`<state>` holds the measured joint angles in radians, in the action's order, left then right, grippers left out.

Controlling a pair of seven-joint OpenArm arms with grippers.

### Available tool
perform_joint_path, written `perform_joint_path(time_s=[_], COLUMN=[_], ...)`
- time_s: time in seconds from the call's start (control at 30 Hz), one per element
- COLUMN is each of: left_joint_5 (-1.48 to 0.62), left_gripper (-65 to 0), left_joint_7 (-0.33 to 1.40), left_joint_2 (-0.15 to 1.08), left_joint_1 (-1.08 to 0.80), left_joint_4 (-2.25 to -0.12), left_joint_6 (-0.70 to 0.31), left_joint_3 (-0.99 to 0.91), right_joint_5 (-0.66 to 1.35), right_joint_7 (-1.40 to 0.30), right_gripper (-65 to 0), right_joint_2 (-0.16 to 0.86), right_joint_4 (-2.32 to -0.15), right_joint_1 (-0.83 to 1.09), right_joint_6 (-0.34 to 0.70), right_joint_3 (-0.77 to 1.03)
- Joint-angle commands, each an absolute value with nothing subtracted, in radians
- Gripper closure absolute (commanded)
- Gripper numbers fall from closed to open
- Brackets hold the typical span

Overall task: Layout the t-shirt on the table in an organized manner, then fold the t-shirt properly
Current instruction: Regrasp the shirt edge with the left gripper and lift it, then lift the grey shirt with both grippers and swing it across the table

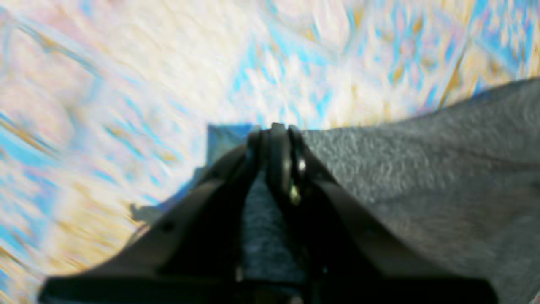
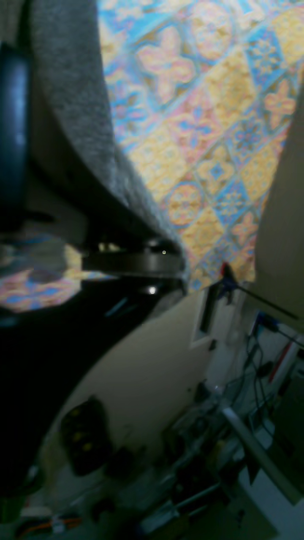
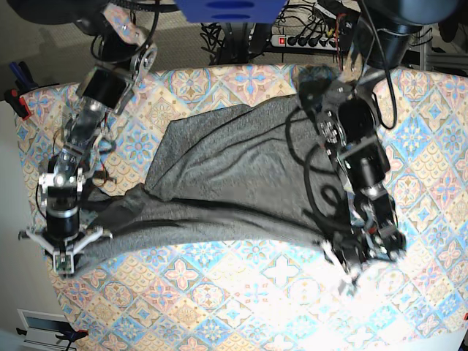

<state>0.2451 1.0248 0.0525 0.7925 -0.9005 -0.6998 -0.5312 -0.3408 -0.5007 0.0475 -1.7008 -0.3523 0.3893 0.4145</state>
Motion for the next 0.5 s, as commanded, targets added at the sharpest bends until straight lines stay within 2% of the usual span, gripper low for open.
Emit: perform_joint_path(time_s=[0.0, 0.13, 0.27, 0.47], left_joint_5=[0.228, 0.231, 0.229, 0.225], left_gripper=[-2.2, -2.2, -2.2, -2.2], left_joint_7=[0.998, 0.997, 0.993, 0.872], left_joint_2=[0.061, 0.084, 0.099, 0.147], left_joint_1=[0.849, 0.918, 0.99, 1.11], left_joint_4=[-0.918, -0.917, -0.898, -0.679], left_joint_6=[-0.698, -0.698, -0.698, -0.698], left_joint_3=[-0.529, -0.529, -0.529, -0.529], right_joint_5=[-0.338, -0.338, -0.34, -0.34], right_joint_7=[-0.481, -0.481, -0.481, -0.481], right_gripper=[0.0, 0.0, 0.0, 0.0], right_joint_2=[0.058, 0.059, 0.059, 0.059], right_joint_4=[-1.696, -1.572, -1.484, -1.34], right_joint_1=[-0.375, -0.384, -0.513, -0.648], right_joint_6=[0.381, 0.381, 0.381, 0.381], right_joint_3=[0.414, 0.415, 0.415, 0.41])
